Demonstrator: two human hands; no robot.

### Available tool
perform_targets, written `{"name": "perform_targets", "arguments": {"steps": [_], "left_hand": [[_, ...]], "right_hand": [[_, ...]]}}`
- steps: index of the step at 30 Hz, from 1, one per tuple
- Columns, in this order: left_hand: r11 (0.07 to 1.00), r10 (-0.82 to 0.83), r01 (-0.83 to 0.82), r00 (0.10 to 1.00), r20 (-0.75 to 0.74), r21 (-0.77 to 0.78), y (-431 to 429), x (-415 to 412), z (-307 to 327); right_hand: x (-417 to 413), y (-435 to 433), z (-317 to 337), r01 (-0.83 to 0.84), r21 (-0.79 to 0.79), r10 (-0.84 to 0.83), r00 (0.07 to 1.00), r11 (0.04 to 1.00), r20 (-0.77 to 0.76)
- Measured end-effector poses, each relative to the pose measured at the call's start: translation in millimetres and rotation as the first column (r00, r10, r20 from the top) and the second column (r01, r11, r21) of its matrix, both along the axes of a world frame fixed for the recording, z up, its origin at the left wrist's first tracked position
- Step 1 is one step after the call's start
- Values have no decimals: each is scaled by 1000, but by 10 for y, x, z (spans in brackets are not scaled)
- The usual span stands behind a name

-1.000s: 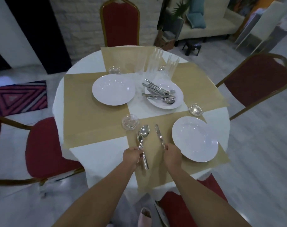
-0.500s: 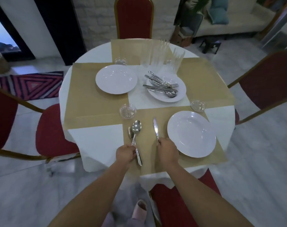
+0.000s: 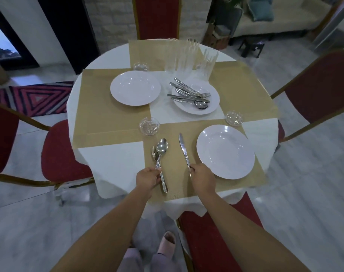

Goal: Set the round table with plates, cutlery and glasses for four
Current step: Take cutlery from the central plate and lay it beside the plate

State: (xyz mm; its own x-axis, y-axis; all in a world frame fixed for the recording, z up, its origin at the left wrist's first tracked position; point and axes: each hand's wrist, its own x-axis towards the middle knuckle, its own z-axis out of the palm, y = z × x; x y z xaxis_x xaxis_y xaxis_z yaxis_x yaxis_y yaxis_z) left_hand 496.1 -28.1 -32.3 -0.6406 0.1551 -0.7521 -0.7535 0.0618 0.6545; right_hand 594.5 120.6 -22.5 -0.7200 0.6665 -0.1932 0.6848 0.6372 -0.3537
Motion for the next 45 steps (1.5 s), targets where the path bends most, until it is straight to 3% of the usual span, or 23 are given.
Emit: {"name": "perform_targets", "arguments": {"steps": [12,19,28,45], "left_hand": [[1000,-16,16,1000,-1,-12,36,-8,22],[999,-28,27,999,-25,-24,35,0,47],[999,-34,33,999,-39,-16,42,2,37],[997,-64,62,996,-56,-46,31,11,-13]], "right_hand": [[51,-60,-105,164,7,-163,985,986,-48],[71,-75,-120,175,7,-174,982,985,-76],[359,33,-240,118,-185,-164,952,976,-258],[194,-110,-223,317,-145,-340,922,937,-185]]}}
